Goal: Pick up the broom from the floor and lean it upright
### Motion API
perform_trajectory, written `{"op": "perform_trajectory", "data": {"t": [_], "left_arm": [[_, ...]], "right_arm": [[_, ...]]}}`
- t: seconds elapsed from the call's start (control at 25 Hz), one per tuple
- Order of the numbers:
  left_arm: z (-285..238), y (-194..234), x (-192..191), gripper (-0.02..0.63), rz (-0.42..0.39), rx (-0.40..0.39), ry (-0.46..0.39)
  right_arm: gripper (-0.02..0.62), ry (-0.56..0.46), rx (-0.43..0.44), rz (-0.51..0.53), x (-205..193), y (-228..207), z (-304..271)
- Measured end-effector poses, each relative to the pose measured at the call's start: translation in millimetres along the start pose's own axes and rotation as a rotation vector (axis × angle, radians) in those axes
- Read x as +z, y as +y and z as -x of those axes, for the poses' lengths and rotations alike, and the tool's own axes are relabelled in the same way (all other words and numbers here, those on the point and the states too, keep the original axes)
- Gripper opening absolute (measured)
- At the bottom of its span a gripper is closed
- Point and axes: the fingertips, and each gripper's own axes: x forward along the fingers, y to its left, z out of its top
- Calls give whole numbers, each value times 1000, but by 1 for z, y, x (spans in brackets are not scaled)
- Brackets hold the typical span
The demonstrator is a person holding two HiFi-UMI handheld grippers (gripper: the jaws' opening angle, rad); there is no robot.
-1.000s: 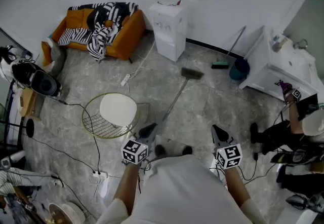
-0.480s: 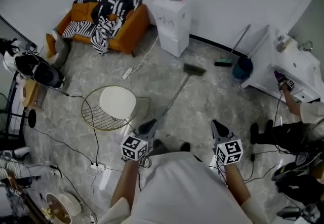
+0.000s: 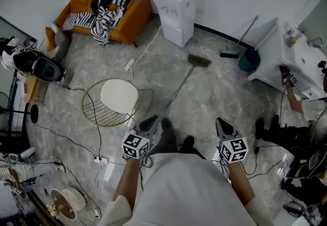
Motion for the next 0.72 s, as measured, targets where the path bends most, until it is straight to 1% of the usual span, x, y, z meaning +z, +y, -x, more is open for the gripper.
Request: {"op": "perform_trajectory", "data": {"t": [0.24, 0.48, 0.6, 0.72], "left_arm": [[-27, 35, -2, 28, 13, -35, 30], [-66, 96, -5, 28, 20, -75, 59], [-85, 127, -8, 28, 12, -94, 66], [-107, 154, -15, 28, 2, -120, 97]], "right_arm": [[0, 61, -23, 12, -1, -4, -39], [0, 125, -74, 27, 11, -12, -98], [0, 152, -75, 44, 19, -10, -131], [0, 173, -60, 60, 23, -7, -163]]}}
